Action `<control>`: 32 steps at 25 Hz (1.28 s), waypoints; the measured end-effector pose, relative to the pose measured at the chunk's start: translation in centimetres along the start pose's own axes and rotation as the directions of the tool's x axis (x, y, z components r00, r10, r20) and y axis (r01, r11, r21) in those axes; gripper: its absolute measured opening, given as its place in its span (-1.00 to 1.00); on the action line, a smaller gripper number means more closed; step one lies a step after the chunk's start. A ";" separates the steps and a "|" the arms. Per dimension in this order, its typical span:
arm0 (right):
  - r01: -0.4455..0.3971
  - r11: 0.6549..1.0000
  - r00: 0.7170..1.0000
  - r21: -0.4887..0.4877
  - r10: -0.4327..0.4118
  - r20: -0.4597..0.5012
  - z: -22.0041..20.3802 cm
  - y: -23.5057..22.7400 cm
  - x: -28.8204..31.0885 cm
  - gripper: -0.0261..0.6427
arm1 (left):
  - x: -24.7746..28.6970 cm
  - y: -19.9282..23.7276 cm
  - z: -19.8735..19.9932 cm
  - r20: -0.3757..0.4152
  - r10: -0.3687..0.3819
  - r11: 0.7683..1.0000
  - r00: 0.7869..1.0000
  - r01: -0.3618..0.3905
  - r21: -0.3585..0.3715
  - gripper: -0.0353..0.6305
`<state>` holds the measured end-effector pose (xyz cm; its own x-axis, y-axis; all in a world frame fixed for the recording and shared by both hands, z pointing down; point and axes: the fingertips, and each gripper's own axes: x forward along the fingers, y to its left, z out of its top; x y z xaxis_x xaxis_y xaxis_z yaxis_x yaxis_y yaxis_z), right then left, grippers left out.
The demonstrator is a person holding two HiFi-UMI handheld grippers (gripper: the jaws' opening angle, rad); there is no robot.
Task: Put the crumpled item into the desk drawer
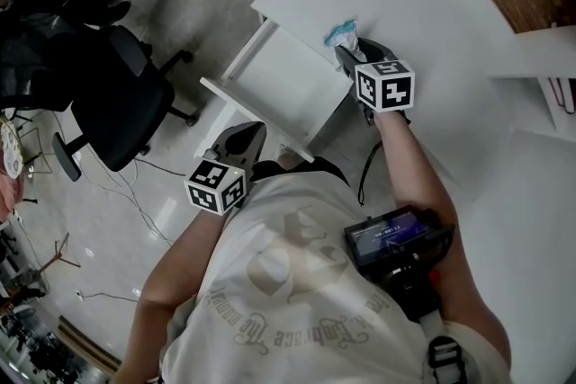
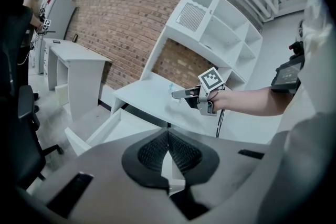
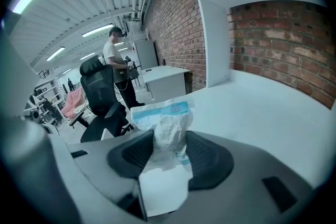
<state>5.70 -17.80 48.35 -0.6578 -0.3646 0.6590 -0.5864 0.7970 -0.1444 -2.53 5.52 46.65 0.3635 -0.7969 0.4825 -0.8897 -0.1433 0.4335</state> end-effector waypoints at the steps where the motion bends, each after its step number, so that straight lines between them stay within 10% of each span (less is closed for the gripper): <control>1: -0.009 1.000 1.000 -0.006 0.009 -0.002 -0.1 0.4 0.1 -0.28 | -0.2 0.1 -0.1 0.001 0.005 1.000 1.000 -0.005 -0.005 -0.83; 32: -0.259 0.961 0.953 -0.099 0.238 -0.186 -6.3 9.8 6.6 -0.28 | -3.0 3.4 -2.3 0.002 0.156 0.982 0.988 -0.154 -0.108 -0.83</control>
<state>-1.39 -9.36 55.91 -0.6791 -0.0682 0.7308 -0.3460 0.9079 -0.2368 -6.04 8.78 48.46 0.2199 -0.8110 0.5422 -0.8999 0.0459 0.4337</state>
